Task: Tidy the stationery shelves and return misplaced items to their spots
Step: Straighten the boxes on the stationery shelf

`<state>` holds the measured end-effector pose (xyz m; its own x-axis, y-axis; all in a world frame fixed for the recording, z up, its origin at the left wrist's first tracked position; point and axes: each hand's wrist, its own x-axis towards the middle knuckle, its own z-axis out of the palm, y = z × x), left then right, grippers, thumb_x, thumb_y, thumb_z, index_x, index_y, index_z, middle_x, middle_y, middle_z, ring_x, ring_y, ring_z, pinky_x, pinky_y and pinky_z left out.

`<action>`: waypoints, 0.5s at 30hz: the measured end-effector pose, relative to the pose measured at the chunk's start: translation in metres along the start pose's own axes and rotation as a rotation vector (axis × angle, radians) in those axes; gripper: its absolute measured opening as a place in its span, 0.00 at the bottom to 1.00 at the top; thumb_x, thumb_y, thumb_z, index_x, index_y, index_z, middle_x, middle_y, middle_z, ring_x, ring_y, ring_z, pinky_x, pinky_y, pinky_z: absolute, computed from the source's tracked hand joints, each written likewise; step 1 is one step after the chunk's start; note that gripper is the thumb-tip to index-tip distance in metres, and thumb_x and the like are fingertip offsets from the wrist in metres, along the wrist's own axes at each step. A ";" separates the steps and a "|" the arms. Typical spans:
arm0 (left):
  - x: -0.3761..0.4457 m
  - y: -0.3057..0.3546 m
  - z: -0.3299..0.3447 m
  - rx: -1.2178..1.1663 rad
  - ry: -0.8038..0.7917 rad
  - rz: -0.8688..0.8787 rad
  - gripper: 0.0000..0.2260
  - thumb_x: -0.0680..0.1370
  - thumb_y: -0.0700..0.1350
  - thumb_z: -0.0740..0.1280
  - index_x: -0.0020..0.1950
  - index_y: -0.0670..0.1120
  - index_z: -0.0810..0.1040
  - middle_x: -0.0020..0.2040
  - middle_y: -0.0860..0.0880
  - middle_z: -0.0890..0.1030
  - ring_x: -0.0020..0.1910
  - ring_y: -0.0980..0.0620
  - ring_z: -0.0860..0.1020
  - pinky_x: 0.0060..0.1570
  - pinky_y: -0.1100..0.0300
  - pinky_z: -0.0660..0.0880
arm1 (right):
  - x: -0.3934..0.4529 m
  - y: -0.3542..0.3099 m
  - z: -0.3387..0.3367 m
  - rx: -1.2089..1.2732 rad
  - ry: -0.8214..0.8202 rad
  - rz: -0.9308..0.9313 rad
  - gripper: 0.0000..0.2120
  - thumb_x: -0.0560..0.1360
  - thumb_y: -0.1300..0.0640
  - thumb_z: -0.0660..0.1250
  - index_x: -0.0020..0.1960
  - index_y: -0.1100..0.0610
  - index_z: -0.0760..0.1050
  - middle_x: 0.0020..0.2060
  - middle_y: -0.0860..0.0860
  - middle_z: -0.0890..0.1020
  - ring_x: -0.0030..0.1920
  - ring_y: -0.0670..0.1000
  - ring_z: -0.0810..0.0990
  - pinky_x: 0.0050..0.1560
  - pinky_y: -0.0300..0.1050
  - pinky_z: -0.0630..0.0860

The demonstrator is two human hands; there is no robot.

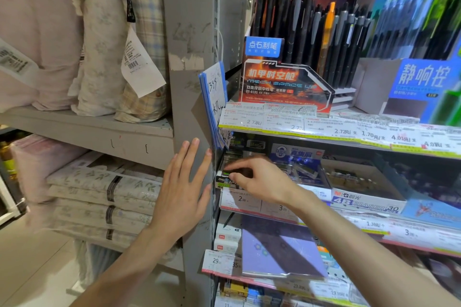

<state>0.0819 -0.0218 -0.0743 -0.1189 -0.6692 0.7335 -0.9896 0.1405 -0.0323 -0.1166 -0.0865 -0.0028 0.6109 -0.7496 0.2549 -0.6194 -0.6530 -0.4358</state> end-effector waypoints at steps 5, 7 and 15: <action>-0.016 0.021 0.000 -0.185 0.077 0.014 0.27 0.78 0.46 0.67 0.76 0.44 0.67 0.77 0.42 0.62 0.77 0.43 0.61 0.73 0.48 0.62 | -0.032 0.014 -0.013 -0.236 0.179 -0.020 0.16 0.81 0.48 0.62 0.65 0.51 0.78 0.60 0.48 0.82 0.59 0.53 0.80 0.52 0.46 0.76; -0.018 0.034 0.004 -0.210 0.071 0.063 0.25 0.77 0.45 0.68 0.73 0.44 0.71 0.74 0.42 0.68 0.72 0.43 0.67 0.69 0.49 0.65 | -0.049 0.028 -0.026 -0.315 0.242 0.000 0.16 0.80 0.48 0.63 0.64 0.53 0.79 0.60 0.49 0.82 0.59 0.54 0.79 0.51 0.46 0.74; 0.004 0.054 0.018 -0.190 0.007 0.110 0.19 0.78 0.49 0.61 0.67 0.43 0.76 0.62 0.44 0.76 0.63 0.43 0.72 0.64 0.51 0.65 | -0.079 0.086 -0.068 -0.448 0.205 0.132 0.10 0.79 0.50 0.65 0.56 0.51 0.80 0.50 0.51 0.81 0.52 0.56 0.78 0.50 0.48 0.75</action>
<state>0.0267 -0.0302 -0.0856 -0.2246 -0.6373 0.7371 -0.9373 0.3482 0.0155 -0.2521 -0.0907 -0.0020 0.4316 -0.8055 0.4060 -0.8630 -0.4998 -0.0742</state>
